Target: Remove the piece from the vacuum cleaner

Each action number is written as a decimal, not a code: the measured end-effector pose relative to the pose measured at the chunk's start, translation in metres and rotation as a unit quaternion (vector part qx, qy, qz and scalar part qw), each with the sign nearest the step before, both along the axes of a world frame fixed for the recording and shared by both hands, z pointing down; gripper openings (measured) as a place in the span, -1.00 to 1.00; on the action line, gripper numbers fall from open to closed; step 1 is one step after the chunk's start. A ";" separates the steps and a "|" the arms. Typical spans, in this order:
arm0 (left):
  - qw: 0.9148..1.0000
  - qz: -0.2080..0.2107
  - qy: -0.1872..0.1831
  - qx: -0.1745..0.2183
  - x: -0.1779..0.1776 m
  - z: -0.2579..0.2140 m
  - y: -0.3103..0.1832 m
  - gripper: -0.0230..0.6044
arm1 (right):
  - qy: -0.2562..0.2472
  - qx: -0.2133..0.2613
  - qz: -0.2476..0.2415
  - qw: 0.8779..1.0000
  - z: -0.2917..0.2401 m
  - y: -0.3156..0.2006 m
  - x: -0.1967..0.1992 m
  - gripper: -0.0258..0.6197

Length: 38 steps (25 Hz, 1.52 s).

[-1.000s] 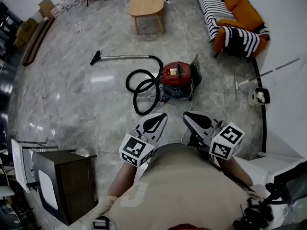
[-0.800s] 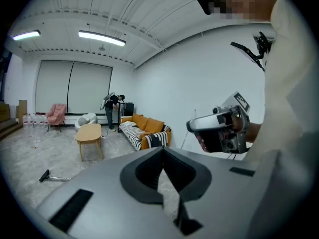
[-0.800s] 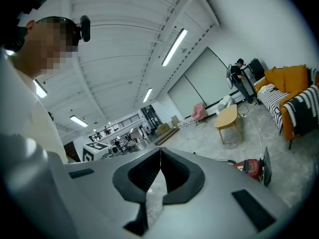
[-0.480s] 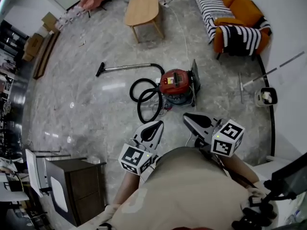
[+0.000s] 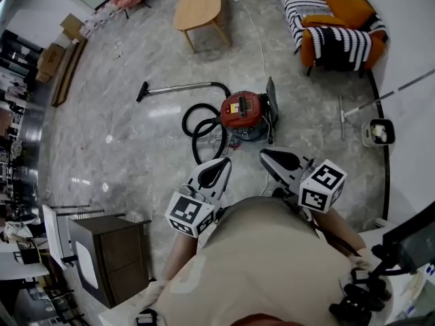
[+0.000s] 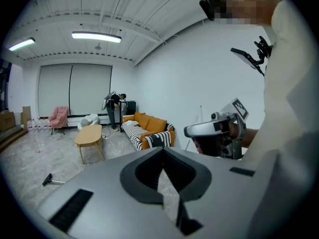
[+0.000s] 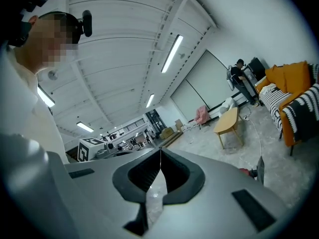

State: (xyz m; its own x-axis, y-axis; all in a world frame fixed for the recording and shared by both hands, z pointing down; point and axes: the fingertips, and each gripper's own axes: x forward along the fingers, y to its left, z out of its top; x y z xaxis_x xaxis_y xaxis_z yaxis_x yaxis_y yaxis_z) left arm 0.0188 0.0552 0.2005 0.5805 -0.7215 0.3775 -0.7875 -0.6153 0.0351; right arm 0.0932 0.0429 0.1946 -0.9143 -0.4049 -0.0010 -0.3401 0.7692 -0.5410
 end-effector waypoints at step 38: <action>0.998 0.021 0.058 0.002 -0.073 0.016 -0.092 -0.92 | 0.152 0.112 0.025 0.982 0.001 -0.036 -0.066 -0.91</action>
